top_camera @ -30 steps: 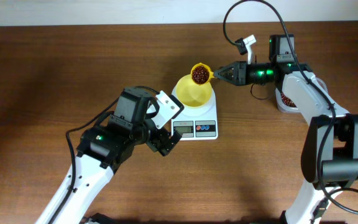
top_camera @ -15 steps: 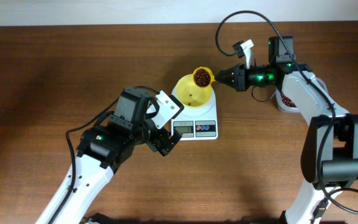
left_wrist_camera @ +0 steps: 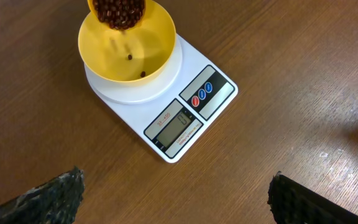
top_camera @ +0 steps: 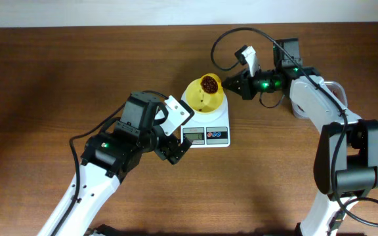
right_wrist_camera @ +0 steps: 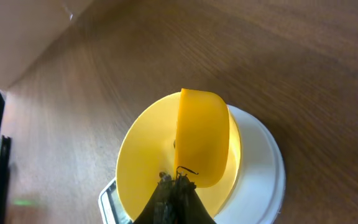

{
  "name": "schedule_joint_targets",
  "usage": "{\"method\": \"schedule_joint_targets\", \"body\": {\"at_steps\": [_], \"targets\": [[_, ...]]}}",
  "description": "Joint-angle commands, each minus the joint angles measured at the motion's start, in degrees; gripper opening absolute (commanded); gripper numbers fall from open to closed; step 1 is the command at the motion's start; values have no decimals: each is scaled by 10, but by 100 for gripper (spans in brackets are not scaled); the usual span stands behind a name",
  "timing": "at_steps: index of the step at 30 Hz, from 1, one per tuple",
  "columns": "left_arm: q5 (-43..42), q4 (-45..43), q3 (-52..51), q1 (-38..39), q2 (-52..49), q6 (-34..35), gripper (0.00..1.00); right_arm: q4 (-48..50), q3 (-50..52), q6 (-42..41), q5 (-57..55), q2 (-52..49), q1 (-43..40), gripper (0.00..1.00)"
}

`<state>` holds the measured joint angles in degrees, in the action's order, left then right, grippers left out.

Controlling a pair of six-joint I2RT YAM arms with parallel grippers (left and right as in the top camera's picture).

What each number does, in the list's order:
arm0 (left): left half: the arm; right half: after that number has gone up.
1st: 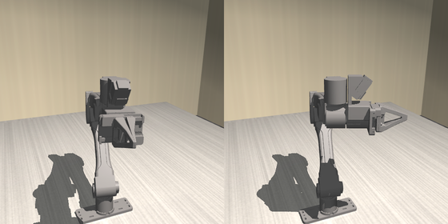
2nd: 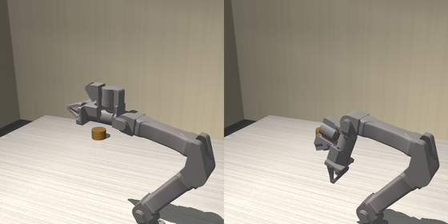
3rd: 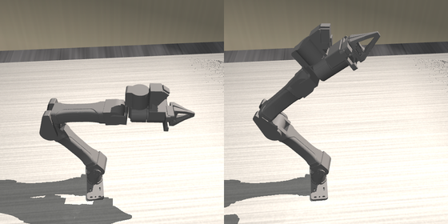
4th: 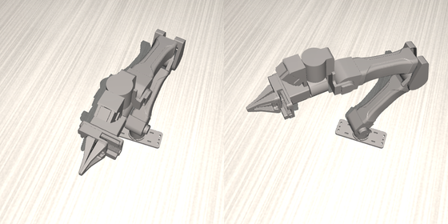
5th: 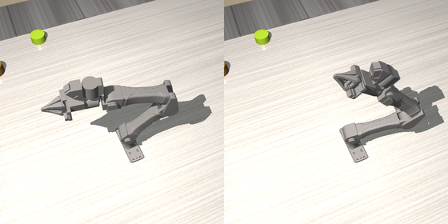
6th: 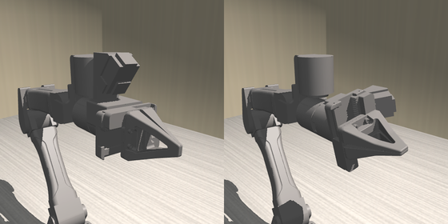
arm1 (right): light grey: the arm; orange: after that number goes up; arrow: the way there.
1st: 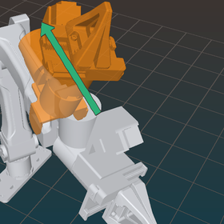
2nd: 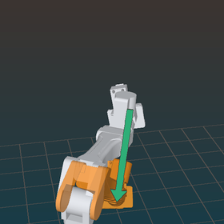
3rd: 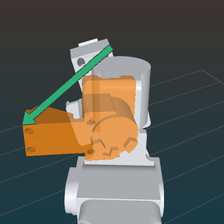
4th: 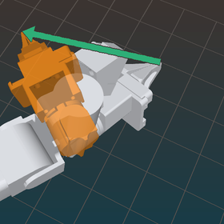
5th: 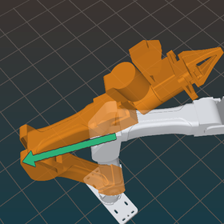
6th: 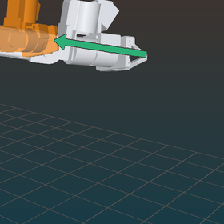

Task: Scoop item into bowl and weigh 50g on scale
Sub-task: 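Tilt the scoop with the right gripper to pour beans into the bowl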

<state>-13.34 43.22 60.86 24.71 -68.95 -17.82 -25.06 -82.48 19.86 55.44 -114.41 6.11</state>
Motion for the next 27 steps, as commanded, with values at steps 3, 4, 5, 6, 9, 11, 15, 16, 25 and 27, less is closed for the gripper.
{"method": "schedule_joint_targets", "body": {"at_steps": [3,4,5,6,9,11,15,16,25,27], "targets": [[-8,-1,0,-3,4,2,99,-13,-2,105,2,-4,3,4],[-8,-1,0,-3,4,2,99,-16,-2,119,1,-4,3,4],[-8,-1,0,-3,4,2,99,-18,-2,133,0,-4,3,4],[-8,-1,0,-3,4,2,99,-18,-2,136,-3,-4,3,4],[-8,-1,0,-3,4,2,99,-21,-2,171,-22,-4,3,4],[-8,-1,0,-3,4,2,99,-22,-2,196,-22,-4,3,4],[-8,-1,0,-3,4,2,99,-24,-2,231,-21,-4,3,4],[-8,-1,0,-3,4,2,99,-24,-2,235,-21,-4,3,4],[-8,-1,0,-3,4,2,99,-52,-2,312,-22,-4,31,4],[-8,-1,0,-3,4,2,99,-52,-2,325,-22,-4,36,4]]}}
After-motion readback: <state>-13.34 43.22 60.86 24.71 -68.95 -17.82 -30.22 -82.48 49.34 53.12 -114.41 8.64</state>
